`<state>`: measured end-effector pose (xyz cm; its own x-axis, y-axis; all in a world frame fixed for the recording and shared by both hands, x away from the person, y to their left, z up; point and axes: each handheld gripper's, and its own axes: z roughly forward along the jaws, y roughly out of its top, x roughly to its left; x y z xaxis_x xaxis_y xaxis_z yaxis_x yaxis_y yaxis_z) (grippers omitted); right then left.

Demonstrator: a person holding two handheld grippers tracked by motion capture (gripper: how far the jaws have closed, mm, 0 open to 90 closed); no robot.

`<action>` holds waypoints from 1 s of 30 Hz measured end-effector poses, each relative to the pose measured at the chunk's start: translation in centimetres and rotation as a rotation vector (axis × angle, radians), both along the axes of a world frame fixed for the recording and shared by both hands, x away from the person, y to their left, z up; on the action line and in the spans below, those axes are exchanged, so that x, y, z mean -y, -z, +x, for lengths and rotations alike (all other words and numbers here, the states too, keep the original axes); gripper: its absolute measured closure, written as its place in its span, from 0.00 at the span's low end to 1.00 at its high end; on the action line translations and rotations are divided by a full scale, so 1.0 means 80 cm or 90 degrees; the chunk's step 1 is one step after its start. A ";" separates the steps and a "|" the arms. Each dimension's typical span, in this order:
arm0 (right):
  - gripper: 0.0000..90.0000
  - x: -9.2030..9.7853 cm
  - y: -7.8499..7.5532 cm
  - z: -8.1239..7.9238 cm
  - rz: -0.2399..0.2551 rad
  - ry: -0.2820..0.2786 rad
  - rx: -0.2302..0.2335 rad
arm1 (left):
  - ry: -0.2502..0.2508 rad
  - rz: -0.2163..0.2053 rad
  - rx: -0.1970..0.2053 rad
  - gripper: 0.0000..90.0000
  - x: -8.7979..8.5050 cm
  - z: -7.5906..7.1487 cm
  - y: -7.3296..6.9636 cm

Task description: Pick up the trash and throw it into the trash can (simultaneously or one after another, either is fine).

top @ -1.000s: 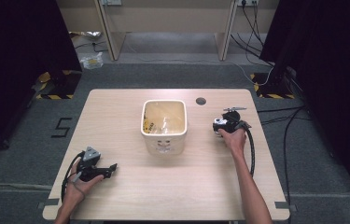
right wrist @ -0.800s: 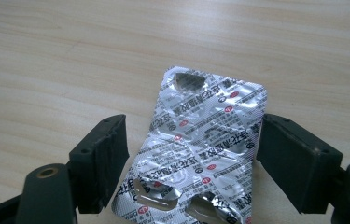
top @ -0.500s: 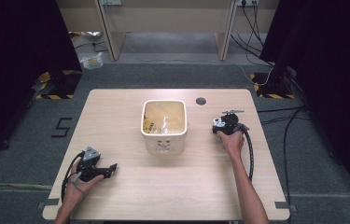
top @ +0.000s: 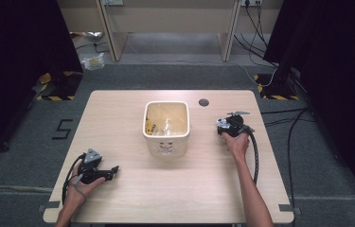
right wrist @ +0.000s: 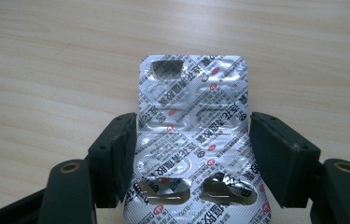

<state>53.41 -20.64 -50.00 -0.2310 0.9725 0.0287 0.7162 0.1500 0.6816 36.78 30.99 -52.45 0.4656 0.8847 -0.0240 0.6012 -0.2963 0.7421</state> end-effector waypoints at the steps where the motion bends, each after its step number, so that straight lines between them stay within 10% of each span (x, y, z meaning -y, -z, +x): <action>1: 0.38 0.001 -0.003 -0.001 -0.002 -0.004 0.004 | 0.000 0.000 0.000 0.15 0.000 0.000 0.000; 30: 0.38 -0.008 -0.074 -0.017 0.008 -0.066 0.062 | 0.000 0.000 0.000 0.15 0.000 0.000 0.000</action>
